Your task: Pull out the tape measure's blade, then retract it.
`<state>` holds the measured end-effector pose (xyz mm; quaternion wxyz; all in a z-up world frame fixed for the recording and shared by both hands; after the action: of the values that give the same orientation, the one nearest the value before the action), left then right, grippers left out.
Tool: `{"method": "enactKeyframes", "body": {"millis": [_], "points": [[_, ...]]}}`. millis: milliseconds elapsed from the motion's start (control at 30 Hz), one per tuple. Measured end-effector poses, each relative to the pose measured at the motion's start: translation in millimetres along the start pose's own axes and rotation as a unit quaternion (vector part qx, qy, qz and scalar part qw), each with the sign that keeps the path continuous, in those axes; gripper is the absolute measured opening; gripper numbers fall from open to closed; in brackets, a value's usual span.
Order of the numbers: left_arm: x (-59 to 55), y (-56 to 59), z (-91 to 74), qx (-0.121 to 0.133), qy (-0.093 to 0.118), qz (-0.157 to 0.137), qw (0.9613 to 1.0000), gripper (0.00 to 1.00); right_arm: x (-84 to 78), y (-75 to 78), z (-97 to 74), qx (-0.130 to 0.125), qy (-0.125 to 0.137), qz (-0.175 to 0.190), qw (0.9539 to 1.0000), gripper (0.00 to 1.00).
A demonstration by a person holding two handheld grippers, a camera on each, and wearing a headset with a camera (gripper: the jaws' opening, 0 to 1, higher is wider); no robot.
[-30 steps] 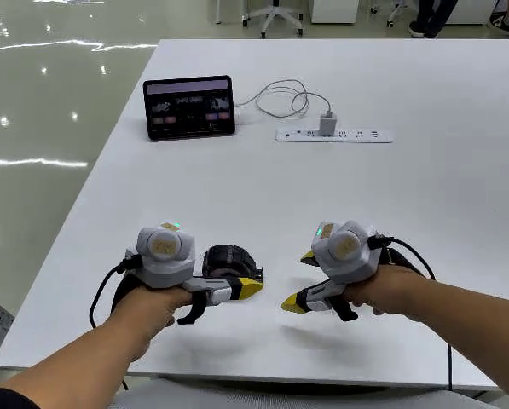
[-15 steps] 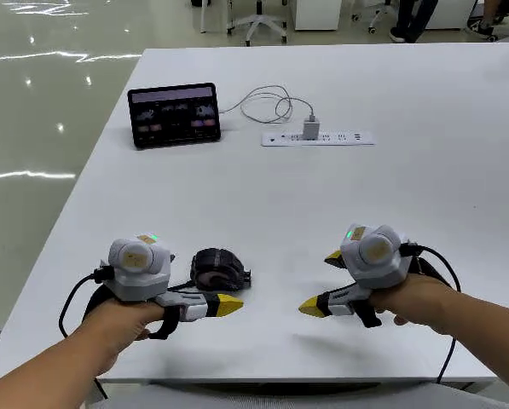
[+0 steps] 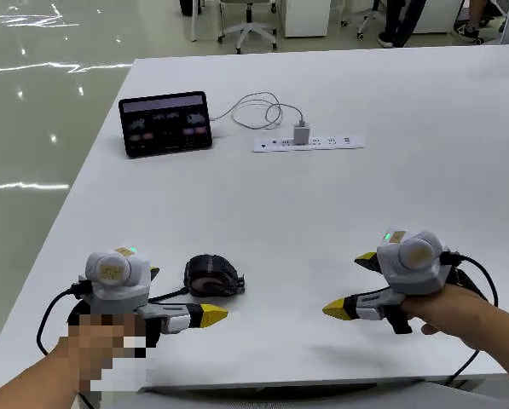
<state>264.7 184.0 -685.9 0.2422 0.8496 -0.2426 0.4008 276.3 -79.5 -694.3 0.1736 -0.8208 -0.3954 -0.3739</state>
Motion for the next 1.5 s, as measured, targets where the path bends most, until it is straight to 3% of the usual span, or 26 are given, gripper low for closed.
{"method": "enactKeyframes", "body": {"millis": [100,167,233,300,367,433,600,800,1000,1100,1267,1500], "points": [[-2.2,-1.7,-4.9,0.002,-0.003,0.001,1.0,1.0,-9.8,3.8,-6.4,-0.007,0.001,0.009,0.9999,0.72],[-3.8,1.1,-6.7,-0.009,-0.006,0.002,0.9999,1.0,-16.1,4.1,-10.9,-0.01,-0.001,0.011,0.9999,0.73],[-4.7,-1.3,-7.8,-0.006,-0.01,0.024,0.9996,1.0,-22.6,3.0,-15.7,-0.009,-0.006,-0.002,0.9999,0.74],[-4.3,0.0,-10.7,-0.009,-0.015,0.017,0.9997,1.0,-27.4,4.8,-20.0,-0.01,-0.006,0.0,0.9999,0.75],[-3.1,-2.2,-12.4,-0.008,-0.009,0.025,0.9996,1.0,-29.9,6.8,-24.3,-0.013,-0.006,0.002,0.9999,0.75],[-1.6,1.4,-18.1,-0.006,-0.009,0.024,0.9997,1.0,-33.4,9.8,-28.8,-0.016,-0.007,0.003,0.9998,0.75],[-7.0,-8.3,-22.6,0.004,-0.003,0.017,0.9998,1.0,-37.7,15.8,-39.9,-0.021,-0.002,0.012,0.9997,0.8],[-17.0,-1.3,-24.1,0.0,-0.003,0.002,1.0,1.0,-51.1,26.2,-49.4,-0.028,-0.011,0.017,0.9994,0.85],[-17.3,-0.5,-24.4,0.0,-0.001,-0.003,1.0,1.0,-56.9,29.3,-55.0,-0.032,-0.01,0.028,0.9991,0.94],[-19.8,2.5,-24.0,-0.008,-0.011,0.001,0.9999,1.0,-56.2,31.8,-60.3,-0.03,-0.003,0.044,0.9986,0.95],[-19.0,-1.3,-27.5,-0.001,-0.007,0.0,1.0,1.0,-60.2,40.0,-66.1,-0.035,0.0,0.053,0.998,1.0],[-15.6,-6.0,-30.6,0.007,0.001,-0.006,1.0,1.0,-62.0,33.5,-70.5,-0.034,-0.003,0.045,0.9984,1.0]]}}
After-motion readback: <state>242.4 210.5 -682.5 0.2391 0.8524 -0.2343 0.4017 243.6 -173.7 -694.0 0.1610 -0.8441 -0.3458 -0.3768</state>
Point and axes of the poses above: the centre of the closed fingertips' face, and the gripper's own axes: z roughly forward along the fingers, y roughly to its right, x roughly out of its top, the point moved 1 cm from there along -z, roughly backward along the fingers, and after that the axes turned 5 degrees about -x, right-handed, at the moved point
